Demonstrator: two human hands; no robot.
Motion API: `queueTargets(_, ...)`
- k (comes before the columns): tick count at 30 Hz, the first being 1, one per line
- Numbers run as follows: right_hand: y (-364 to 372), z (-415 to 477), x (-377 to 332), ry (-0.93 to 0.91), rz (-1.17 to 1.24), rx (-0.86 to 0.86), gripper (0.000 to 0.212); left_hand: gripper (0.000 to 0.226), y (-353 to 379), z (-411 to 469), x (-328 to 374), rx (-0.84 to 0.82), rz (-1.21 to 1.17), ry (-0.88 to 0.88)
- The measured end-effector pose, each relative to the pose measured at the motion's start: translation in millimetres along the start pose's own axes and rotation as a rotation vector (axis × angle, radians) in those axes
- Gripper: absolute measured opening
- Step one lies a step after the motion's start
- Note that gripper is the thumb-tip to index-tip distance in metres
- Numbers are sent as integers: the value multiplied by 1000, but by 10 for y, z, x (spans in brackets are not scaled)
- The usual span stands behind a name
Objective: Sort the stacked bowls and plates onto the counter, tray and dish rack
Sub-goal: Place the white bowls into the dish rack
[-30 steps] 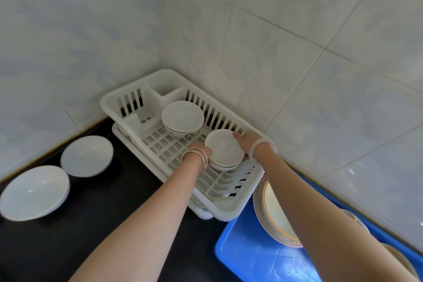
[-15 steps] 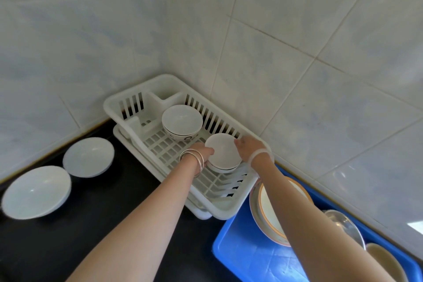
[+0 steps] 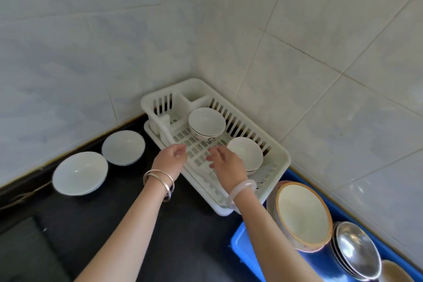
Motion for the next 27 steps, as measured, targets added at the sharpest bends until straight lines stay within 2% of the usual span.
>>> queueTargets(3, 470, -114, -183, -47, -90, -77, 24, 33, -440, -257, -330, 158, 49, -50)
queueTargets(5, 653, -136, -343, -130, -222, -4, 25, 35, -702, -396, -571, 276, 50, -110)
queueTargets(7, 818, -103, -462, -154, -235, 34, 24, 38, -955, -499, -796, 398, 71, -170)
queueTargets(13, 1596, 239, -384, 68, -314, -191, 36, 47, -1564, -690, -1236, 755, 105, -237)
queueTargets(16, 1911, 458, -298, 150, -351, -249, 47, 57, -1705, -621, -1397, 774, 8, -265)
queueTargets(21, 2198, 762, -224, 334, 23, -264, 27, 60, -1834, -499, -1652, 751, -169, -313)
queueTargets(23, 2230, 820, -211, 371, 154, -244, 28, 58, -1863, -457, -1738, 739, -262, -309)
queueTargets(25, 2230, 853, -203, 367, 142, -227, 30, 56, -1865, -427, -1803, 720, -379, -298)
queueTargets(27, 2188, 843, -217, 362, 128, -188, 23, 56, -1863, -401, -1840, 705, -491, -281)
Point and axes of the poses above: each hand's wrist, its own z-axis towards the middle knuckle, its own y-axis out of the palm, x = y × z, the point moved 6 cm from there along z, towards the middle knuckle, and after that the axes turned 6 degrees about y, right-handed, at the moved point
